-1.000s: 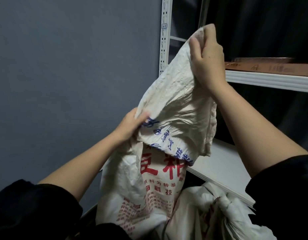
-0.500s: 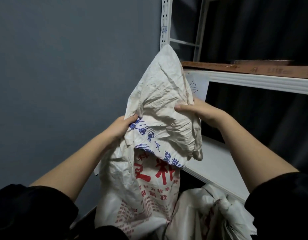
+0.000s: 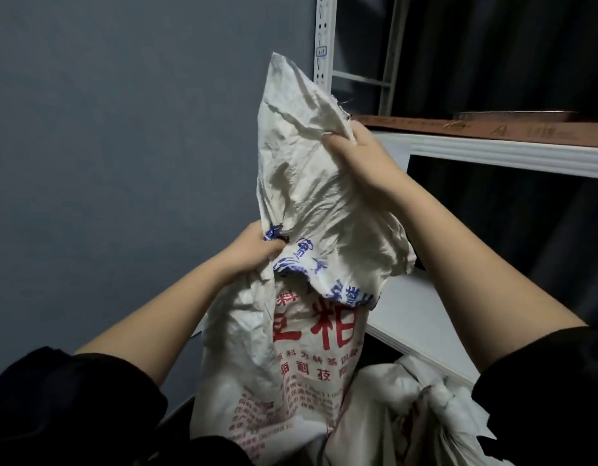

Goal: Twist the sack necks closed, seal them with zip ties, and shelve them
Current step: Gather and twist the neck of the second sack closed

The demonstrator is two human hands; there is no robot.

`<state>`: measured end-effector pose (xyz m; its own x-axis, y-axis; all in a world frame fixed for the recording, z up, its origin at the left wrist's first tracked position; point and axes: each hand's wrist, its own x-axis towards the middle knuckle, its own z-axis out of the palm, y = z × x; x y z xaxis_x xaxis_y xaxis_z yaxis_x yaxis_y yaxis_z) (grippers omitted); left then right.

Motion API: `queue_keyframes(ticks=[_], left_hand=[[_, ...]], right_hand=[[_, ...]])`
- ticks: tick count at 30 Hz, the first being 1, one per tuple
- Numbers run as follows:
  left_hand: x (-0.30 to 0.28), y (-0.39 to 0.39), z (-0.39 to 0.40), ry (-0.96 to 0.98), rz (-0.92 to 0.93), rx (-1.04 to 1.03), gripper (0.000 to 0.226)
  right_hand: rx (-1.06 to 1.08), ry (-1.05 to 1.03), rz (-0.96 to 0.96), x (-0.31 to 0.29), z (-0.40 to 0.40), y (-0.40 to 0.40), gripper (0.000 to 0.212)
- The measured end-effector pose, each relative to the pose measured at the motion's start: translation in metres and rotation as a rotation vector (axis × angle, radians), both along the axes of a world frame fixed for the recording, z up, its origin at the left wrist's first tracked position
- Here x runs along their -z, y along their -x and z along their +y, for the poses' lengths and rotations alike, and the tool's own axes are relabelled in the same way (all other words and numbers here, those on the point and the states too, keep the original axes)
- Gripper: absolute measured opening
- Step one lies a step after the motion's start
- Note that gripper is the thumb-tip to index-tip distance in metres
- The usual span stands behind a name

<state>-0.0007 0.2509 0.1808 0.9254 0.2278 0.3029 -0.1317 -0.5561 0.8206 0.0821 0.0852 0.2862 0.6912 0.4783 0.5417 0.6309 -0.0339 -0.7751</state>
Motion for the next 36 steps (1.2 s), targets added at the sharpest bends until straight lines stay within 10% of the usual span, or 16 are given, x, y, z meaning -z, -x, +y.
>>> queue_keyframes(ticks=[7, 14, 20, 24, 28, 36], left_hand=[[0.010, -0.003, 0.017, 0.272, -0.037, -0.226, 0.028], [0.012, 0.000, 0.010, 0.545, -0.031, -0.185, 0.038], [0.011, 0.004, 0.017, 0.587, -0.022, -0.198, 0.032], [0.011, 0.006, 0.019, 0.694, 0.030, -0.197, 0.028], [0.009, 0.009, 0.023, 0.835, 0.180, 0.007, 0.013], [-0.007, 0.000, 0.007, 0.093, -0.051, -0.107, 0.032]], right_hand=[[-0.336, 0.028, 0.414, 0.002, -0.019, -0.009, 0.051], [-0.345, 0.533, 0.265, 0.048, -0.037, -0.027, 0.073], [-0.523, 0.564, 0.524, 0.060, -0.045, -0.017, 0.030], [-0.381, 0.692, 0.338, 0.066, -0.041, -0.019, 0.057], [-0.023, 0.604, -0.041, 0.068, -0.034, -0.016, 0.032], [0.359, 0.086, -0.115, 0.002, -0.015, -0.018, 0.022]])
